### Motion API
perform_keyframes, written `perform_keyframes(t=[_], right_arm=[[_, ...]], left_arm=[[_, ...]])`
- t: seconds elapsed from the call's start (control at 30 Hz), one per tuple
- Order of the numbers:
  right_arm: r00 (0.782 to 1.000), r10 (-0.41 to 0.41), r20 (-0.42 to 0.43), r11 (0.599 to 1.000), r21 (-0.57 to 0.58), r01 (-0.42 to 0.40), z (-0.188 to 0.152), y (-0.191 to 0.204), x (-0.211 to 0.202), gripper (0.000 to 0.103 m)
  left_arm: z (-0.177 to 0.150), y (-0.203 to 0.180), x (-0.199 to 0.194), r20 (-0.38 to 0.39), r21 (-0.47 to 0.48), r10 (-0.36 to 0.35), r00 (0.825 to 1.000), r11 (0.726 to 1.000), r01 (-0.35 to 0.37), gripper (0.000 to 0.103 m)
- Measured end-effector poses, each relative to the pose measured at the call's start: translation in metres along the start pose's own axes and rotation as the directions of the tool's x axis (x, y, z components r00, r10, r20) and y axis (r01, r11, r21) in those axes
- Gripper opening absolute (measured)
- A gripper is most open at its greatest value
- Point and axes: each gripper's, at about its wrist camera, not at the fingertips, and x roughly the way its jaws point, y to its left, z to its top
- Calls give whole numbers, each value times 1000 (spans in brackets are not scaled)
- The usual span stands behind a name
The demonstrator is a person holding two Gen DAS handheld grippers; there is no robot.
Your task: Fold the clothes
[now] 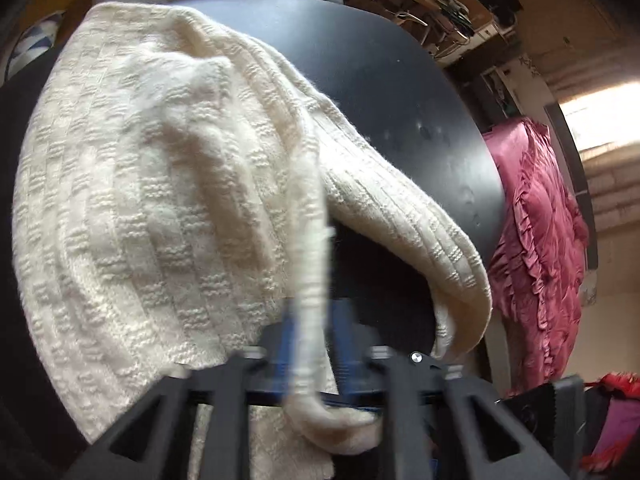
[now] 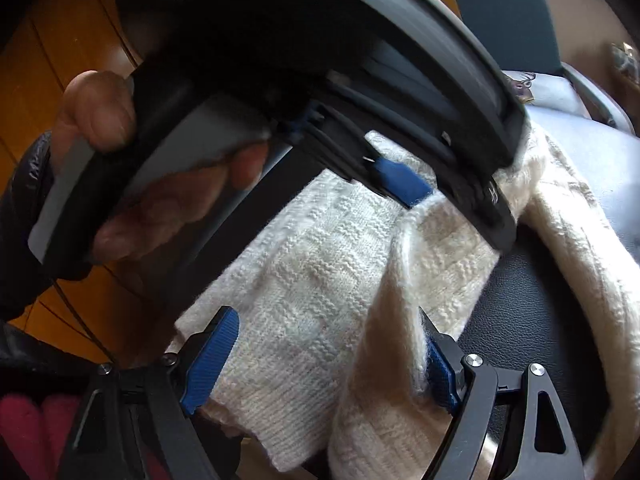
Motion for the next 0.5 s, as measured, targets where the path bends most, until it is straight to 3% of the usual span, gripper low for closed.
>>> perform_keyframes(t=[0.1,0.23,0.3,0.37,0.5], right_arm=[[1000,21,20,998,55,-22,-4,-13,-16,85],[993,-39,111,983,182,18,1,-52,-54,85],[986,-81,146,969,243,44,5,-71,-70,85],[976,-173,135,949,289,128,17,-86,-69,85],[954,-297,52,900,350,261,53,-125,-40,85]], left_arm=[[-4,13,-31,116,-10,-37,993,999,39,4],[-22,58,-108,313,-93,-48,949,992,81,4],[-34,86,-140,378,-151,-5,926,986,67,4],[-49,117,-170,436,-216,48,899,975,53,4],[-81,184,-205,487,-387,189,853,922,16,4]])
